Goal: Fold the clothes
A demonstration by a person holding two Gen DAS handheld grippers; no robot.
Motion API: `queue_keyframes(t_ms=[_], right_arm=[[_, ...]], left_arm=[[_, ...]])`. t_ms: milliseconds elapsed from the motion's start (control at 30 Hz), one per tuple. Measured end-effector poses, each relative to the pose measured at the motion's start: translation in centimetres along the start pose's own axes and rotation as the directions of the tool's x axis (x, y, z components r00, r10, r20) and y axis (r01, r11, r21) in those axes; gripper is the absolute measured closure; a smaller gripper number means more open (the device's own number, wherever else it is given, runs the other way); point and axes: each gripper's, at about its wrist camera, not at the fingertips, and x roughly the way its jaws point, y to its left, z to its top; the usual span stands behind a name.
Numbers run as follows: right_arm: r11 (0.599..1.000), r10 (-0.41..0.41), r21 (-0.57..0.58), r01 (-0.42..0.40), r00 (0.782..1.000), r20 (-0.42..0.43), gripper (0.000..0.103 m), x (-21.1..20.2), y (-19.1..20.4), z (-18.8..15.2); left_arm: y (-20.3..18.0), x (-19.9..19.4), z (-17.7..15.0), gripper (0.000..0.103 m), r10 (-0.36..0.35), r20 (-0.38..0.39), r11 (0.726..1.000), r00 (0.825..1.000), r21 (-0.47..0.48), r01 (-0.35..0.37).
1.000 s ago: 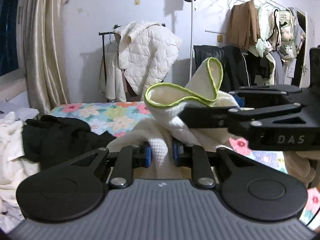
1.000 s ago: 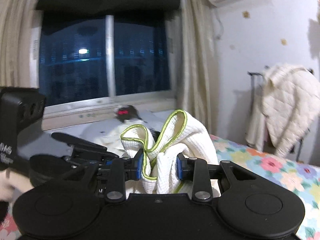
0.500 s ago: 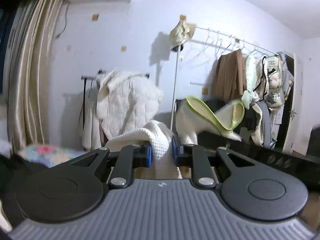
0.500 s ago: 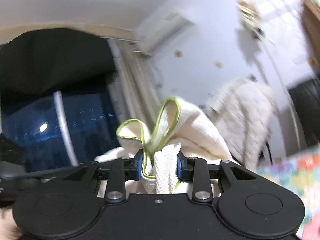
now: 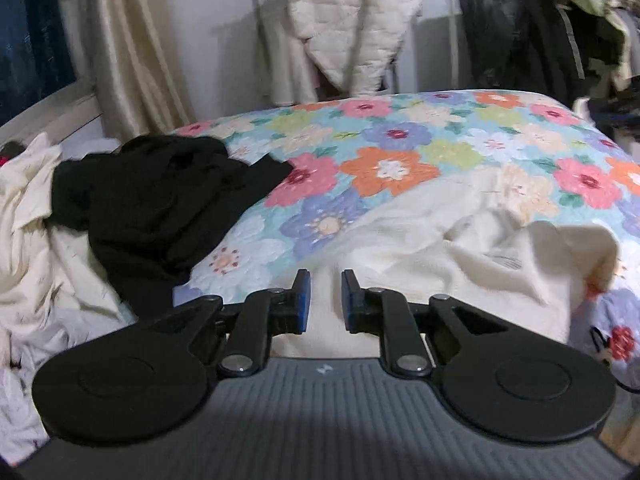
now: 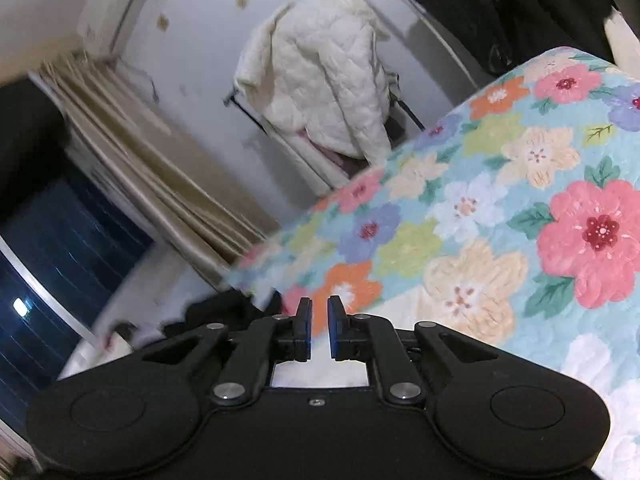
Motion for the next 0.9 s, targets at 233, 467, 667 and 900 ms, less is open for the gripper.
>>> queue_keyframes(t_ms=[233,467,667,900], right_arm=[[1.0,-0.022,0.009,0.025,0.977,-0.213,0.063,4.0,-2.6,-1.8],[0.998,-0.044,0.035,0.053,0.972,-0.232,0.051,5.1,-4.7,-2.1],[0.998,-0.064,-0.037,0.056,0.953,-0.297,0.048,7.2,-4.4,-2.4],[0.999,-0.051,-0.023,0.046,0.919,-0.391,0.034,9.9,-4.6,-4.4]], left_arm=[[-3.6,-1.6,0.5,0.047,-0.085,0.01,0.989,0.996,0.126,0.083],[-7.6,-0.1,-1.7,0.044,-0.311,-0.029,0.915,0.95,0.26,0.308],[-9.7,3.1,-2.5,0.04,-0.403,-0.097,0.864,0.91,0.288,0.414],[-9.8,8.5,-3.7,0.023,-0.335,-0.173,0.855,0.926,0.357,0.375]])
